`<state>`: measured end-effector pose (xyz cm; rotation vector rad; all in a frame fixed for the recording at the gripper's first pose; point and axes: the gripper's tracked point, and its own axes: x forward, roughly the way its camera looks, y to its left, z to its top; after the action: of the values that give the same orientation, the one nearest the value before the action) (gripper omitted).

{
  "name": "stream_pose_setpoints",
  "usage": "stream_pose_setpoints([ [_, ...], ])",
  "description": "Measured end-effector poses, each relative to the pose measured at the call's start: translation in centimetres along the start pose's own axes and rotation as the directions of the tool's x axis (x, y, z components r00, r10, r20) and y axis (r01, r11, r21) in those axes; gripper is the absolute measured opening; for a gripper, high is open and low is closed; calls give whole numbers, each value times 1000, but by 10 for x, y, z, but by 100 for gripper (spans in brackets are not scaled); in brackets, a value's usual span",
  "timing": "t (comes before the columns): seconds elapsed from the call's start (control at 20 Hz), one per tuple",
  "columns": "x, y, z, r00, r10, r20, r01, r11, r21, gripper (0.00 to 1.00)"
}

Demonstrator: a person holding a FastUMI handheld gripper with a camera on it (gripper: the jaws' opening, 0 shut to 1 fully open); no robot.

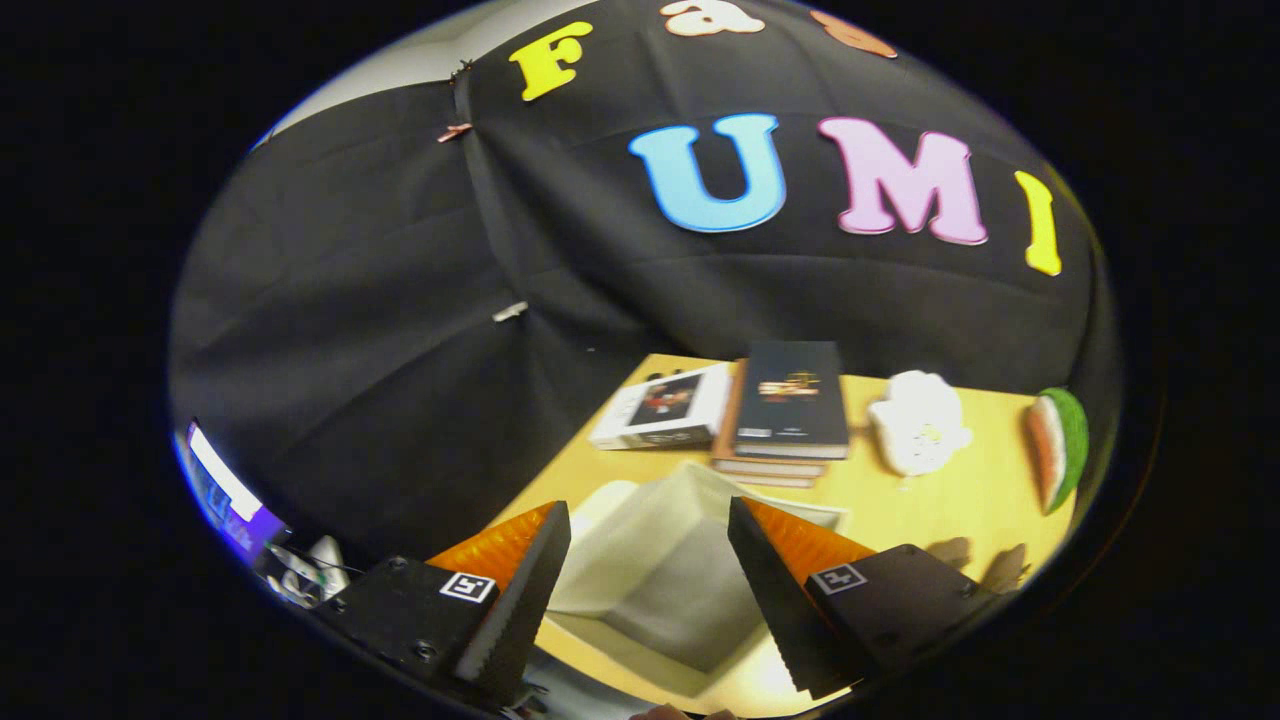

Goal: Open the storage box then place both shoes into the box .Put the left shoe in first, then the right shoe, with the right side of both shoes facing outward in a uniform manner.

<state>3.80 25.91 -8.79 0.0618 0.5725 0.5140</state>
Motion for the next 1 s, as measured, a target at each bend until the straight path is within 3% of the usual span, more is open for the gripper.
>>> stream_pose_setpoints([
  [0.15,-28,-81,-17,986,-167,-12,167,986,-5,98],
  [0.4,-60,-179,-74,942,-333,-50,331,942,-49,98],
  [0.7,-44,-250,-191,900,-350,-260,365,931,10,97],
  [1.0,-5,-294,-247,860,-322,-395,396,910,120,97],
])
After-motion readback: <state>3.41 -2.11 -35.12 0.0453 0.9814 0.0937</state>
